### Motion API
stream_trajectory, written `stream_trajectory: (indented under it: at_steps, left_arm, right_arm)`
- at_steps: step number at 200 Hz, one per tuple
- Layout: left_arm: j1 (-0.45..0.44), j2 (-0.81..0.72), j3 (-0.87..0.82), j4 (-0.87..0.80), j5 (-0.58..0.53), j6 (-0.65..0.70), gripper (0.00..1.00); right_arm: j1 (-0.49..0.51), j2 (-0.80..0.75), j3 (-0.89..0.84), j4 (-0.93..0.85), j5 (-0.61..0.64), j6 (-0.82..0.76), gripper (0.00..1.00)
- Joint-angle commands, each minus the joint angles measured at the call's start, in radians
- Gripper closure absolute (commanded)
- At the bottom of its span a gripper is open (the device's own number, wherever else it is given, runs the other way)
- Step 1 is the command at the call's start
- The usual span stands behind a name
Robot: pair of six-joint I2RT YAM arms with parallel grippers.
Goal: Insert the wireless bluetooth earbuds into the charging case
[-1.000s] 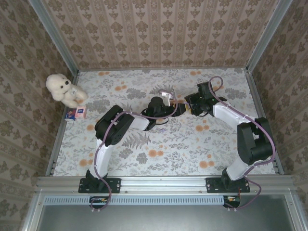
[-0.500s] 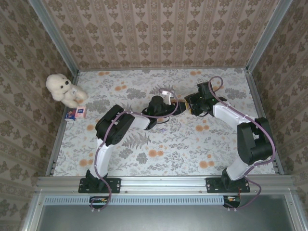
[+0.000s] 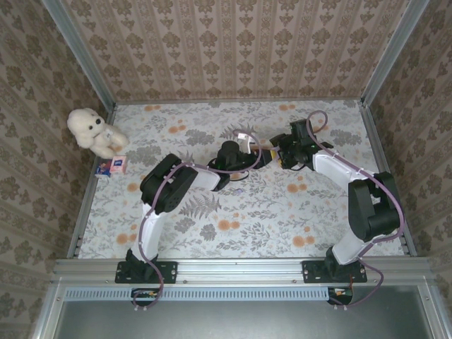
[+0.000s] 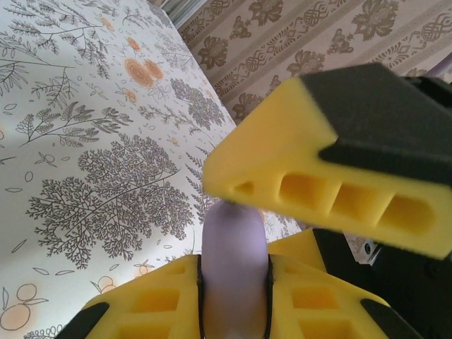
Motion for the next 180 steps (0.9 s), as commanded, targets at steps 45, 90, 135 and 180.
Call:
stream_trajectory:
  at_steps: [45,90,135,180]
  left_arm:
    - [0.152,-0.096,-0.072,0.050,0.319,-0.052,1.00]
    - [0.242,-0.122,-0.081,0.146,0.535,-0.132,1.00]
    - [0.243,-0.157,-0.069,0.127,0.623,-0.134,1.00]
    - [0.237,-0.181,-0.063,0.110,0.631,-0.129,1.00]
  right_arm:
    - [-0.062,-0.224,-0.075,0.096,-0.089,-0.432,0.32]
    - [-0.056,-0.310,-0.146,0.149,-0.258,-0.647,0.32]
    - [-0.007,-0.275,-0.137,0.141,-0.341,-0.733,0.32]
    - [0.044,-0.201,-0.100,0.128,-0.317,-0.750,0.33]
